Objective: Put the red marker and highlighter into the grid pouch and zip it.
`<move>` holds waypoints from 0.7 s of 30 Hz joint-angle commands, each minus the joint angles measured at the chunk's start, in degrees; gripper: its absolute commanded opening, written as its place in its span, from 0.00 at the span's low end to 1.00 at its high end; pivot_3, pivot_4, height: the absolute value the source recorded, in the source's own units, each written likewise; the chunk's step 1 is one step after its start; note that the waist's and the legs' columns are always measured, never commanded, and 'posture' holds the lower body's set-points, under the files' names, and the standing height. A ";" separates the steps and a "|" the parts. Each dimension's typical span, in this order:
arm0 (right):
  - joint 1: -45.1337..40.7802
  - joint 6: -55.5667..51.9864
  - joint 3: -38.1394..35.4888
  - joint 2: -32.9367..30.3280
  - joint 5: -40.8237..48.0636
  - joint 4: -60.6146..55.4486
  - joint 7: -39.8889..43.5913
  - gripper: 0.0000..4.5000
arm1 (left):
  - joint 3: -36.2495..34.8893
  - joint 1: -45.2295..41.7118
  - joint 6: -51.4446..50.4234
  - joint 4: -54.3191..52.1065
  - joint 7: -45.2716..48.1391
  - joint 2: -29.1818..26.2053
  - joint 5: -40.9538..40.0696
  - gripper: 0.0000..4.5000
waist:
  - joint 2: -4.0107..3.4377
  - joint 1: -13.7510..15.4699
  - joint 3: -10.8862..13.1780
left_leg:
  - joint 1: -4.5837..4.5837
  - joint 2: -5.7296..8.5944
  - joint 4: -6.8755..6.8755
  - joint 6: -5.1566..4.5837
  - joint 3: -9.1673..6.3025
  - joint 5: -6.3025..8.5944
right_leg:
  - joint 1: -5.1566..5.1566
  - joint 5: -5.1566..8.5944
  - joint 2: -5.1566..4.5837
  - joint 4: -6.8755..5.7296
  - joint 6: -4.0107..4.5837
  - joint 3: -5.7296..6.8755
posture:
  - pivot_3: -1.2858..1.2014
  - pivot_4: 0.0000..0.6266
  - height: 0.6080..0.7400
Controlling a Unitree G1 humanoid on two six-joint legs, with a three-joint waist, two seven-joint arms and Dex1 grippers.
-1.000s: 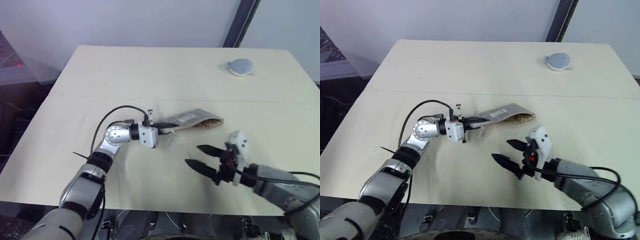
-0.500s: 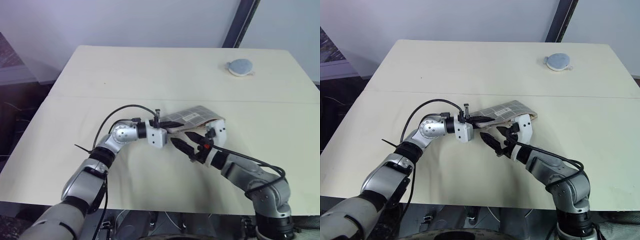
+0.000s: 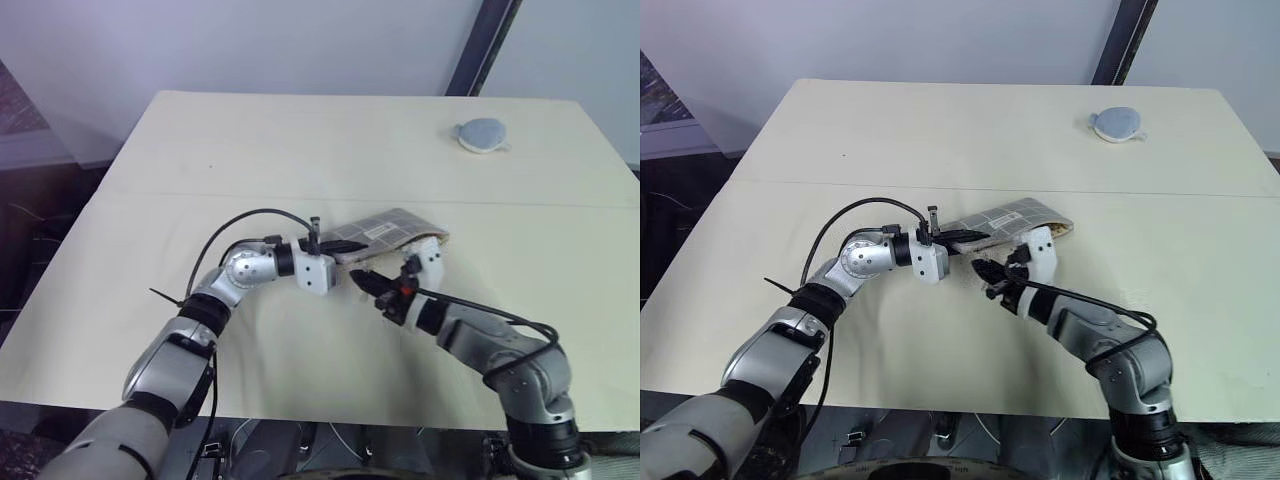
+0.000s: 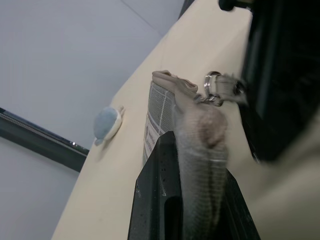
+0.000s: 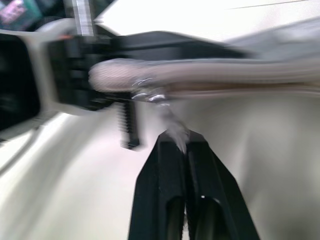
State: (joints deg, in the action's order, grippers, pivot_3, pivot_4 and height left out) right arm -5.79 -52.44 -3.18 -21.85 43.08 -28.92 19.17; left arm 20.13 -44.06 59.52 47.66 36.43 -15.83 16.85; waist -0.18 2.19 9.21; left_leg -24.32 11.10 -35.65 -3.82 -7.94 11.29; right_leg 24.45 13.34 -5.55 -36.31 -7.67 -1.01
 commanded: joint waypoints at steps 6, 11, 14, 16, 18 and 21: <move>3.05 4.63 -8.75 -14.14 -4.43 3.37 7.59 0.01 | -0.38 1.82 -0.53 -4.46 10.88 -3.38 -15.08 0.00 | 0.00 -0.03 0.00 | -0.01 0.00 -0.01 0.00 0.00 0.00 | -0.01 0.00 -0.02 0.01 0.00 0.00 | 0.52 0.24 1.00; 5.45 10.43 -10.94 -21.83 -10.41 9.55 12.72 0.01 | -2.08 3.24 -3.82 -7.34 20.38 -5.52 -26.36 0.00 | -0.01 -0.03 0.00 | -0.01 -0.02 -0.02 0.00 0.00 0.00 | -0.01 0.00 -0.02 0.00 0.00 0.01 | 0.52 0.24 1.00; 7.39 13.95 -12.32 -24.60 -13.27 13.38 15.08 0.01 | -3.30 3.65 -5.68 -7.00 23.47 -6.17 -29.51 0.00 | -0.01 0.05 0.00 | -0.01 -0.02 -0.08 0.00 0.00 0.00 | -0.05 0.00 -0.02 0.00 0.00 0.02 | 0.52 0.24 1.00; 7.73 15.38 -12.51 -25.12 -14.01 14.21 15.91 0.01 | -3.87 4.11 -8.71 -7.10 26.23 -6.07 -32.02 0.00 | -0.01 0.01 0.00 | -0.01 -0.02 -0.12 -0.01 0.00 0.00 | -0.09 0.00 -0.03 0.01 0.00 0.01 | 0.52 0.24 1.00; 7.60 15.83 -12.60 -24.37 -13.37 13.59 16.46 0.00 | -4.56 5.24 -14.64 -9.03 29.60 -5.65 -36.17 0.16 | -0.01 -0.04 0.00 | -0.01 -0.02 -0.15 -0.01 0.00 0.00 | -0.09 0.00 -0.03 0.01 0.00 0.00 | 0.52 0.24 1.00; 7.32 16.33 -12.90 -22.94 -12.26 12.04 17.27 0.13 | -5.33 6.81 -17.24 -11.16 32.35 -5.19 -37.24 0.46 | -0.03 -0.07 0.00 | -0.01 -0.02 -0.16 -0.02 0.00 0.00 | -0.05 0.00 0.00 -0.03 0.01 -0.01 | 0.52 0.24 1.00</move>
State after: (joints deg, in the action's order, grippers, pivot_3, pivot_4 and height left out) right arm 2.16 -37.12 -14.40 -45.23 29.99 -14.65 35.80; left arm 16.05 -37.35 43.40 39.45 67.39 -21.43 -18.52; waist -0.21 2.11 9.21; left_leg -24.33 11.07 -35.81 -3.83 -7.95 11.30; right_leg 24.39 13.34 -5.55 -36.34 -7.66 -1.02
